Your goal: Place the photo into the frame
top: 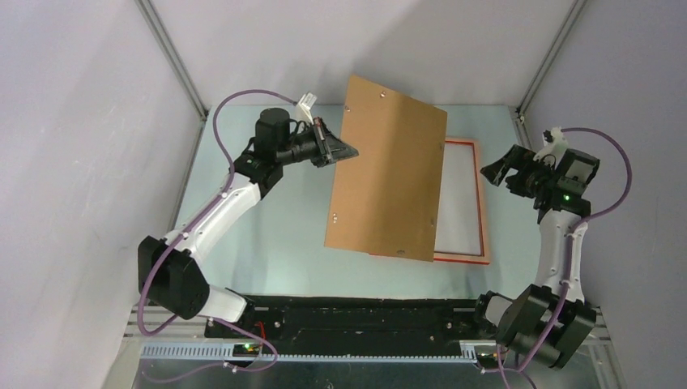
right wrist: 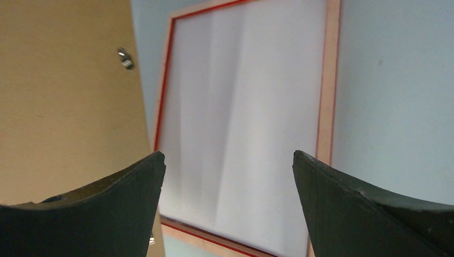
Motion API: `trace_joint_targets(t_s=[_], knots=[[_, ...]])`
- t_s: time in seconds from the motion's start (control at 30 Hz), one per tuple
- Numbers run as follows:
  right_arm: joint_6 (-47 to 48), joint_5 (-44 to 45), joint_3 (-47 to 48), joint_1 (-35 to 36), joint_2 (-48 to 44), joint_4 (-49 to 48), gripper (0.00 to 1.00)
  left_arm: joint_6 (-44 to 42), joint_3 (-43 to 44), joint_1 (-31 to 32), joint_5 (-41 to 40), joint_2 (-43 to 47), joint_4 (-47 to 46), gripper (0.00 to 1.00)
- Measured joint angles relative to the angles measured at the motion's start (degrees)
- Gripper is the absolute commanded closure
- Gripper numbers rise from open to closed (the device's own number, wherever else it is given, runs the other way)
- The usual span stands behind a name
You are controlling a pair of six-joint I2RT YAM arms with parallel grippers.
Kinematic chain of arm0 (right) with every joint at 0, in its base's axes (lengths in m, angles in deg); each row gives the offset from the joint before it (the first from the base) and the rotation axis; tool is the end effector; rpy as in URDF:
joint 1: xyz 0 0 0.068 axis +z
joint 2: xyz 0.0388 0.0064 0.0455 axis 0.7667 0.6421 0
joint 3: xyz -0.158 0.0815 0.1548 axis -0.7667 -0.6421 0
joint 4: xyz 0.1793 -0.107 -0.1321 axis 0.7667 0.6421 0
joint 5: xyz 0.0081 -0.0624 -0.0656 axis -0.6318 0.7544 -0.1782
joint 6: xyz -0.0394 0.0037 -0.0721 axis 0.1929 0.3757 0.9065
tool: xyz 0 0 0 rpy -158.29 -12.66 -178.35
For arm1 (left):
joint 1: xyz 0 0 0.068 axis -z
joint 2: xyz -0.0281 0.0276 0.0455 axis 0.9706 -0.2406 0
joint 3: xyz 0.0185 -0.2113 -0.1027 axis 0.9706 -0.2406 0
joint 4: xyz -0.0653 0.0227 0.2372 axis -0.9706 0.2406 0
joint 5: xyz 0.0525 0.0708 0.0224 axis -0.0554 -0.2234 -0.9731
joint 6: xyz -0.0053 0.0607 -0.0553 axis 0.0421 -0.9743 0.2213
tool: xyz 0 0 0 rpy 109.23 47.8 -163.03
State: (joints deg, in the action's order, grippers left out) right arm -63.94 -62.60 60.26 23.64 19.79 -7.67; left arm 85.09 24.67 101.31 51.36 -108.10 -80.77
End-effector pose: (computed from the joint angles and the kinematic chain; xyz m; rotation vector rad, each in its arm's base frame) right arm 0.2566 -0.0764 0.2745 0.1995 2.0149 0.5269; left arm 0.2975 -0.1860 0.3205 0.0725 2.0609 -1.4165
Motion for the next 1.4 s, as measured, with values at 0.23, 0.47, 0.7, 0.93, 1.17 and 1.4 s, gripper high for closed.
trace_joint_targets(t_s=[0.23, 0.47, 0.7, 0.93, 1.17, 1.4], knots=[[6.14, 7.02, 0.0, 4.11, 6.67, 1.14, 0.1, 2.89, -2.51, -0.15, 0.5, -0.48, -4.92, 1.0], [11.32, 13.94, 0.07, 7.19, 14.21, 1.84, 0.16, 4.98, -3.19, -0.26, 1.07, -4.7, -8.57, 1.0], [14.8, 18.91, 2.71, 7.56, 21.73, 2.62, 0.26, 7.98, -3.19, -0.28, 1.33, -10.75, -12.26, 1.0], [17.05, 20.94, 6.88, 7.67, 29.7, 3.48, 0.38, 10.84, -3.19, -0.28, 1.38, -13.51, -15.34, 1.0], [18.12, 21.51, 9.86, 8.61, 36.48, 5.22, 0.46, 12.35, -3.19, -0.28, 1.51, -13.53, -18.25, 1.0], [18.78, 21.73, 12.15, 9.4, 39.3, 6.19, 0.54, 12.33, -3.21, -0.28, 1.51, -13.53, -18.95, 1.0]])
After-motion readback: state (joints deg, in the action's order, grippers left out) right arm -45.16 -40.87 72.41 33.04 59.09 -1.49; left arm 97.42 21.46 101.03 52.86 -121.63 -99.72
